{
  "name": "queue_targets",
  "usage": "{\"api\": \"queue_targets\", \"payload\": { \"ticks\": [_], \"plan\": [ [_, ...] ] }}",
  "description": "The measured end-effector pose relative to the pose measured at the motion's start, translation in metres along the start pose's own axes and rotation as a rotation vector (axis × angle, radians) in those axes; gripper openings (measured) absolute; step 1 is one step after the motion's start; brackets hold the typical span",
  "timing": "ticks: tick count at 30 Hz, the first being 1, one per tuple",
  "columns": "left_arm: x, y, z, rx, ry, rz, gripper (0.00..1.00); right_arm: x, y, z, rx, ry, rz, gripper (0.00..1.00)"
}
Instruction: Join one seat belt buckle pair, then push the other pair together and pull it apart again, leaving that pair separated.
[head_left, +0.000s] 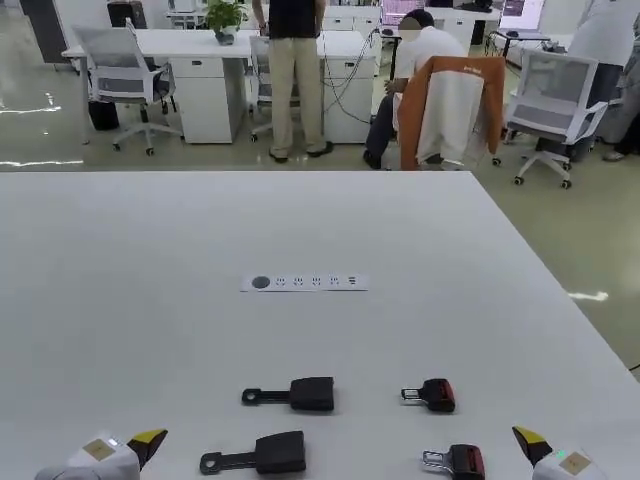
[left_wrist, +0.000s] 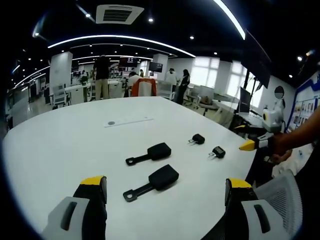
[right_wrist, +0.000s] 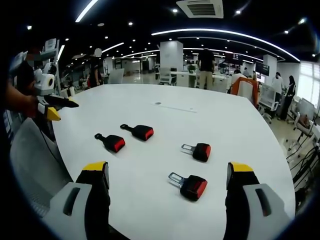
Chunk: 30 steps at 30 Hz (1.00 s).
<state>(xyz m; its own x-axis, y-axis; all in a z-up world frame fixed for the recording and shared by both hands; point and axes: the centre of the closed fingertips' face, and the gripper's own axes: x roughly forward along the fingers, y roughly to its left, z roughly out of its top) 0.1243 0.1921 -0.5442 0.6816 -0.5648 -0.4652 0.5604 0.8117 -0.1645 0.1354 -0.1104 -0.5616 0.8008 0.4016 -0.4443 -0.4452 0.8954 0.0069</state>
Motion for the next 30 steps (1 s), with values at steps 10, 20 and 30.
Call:
{"api": "queue_targets", "payload": {
  "ticks": [10,20,30],
  "plan": [
    [0.0006,0.0021,-0.0019,0.0,-0.001,-0.004,1.0,-0.0031,0.0006,0.0006,-0.001,-0.002,-0.004,0.97],
    [-0.0008,-0.0004,-0.0008,-0.001,-0.001,-0.005,1.0,-0.0056,0.0002,-0.0061,0.009,0.003,-0.003,0.97],
    [-0.0026,-0.0034,-0.0013,0.007,0.009,-0.005,1.0,-0.0073,0.0037,-0.0072,0.014,0.006,0.006,0.97]
  ]
}}
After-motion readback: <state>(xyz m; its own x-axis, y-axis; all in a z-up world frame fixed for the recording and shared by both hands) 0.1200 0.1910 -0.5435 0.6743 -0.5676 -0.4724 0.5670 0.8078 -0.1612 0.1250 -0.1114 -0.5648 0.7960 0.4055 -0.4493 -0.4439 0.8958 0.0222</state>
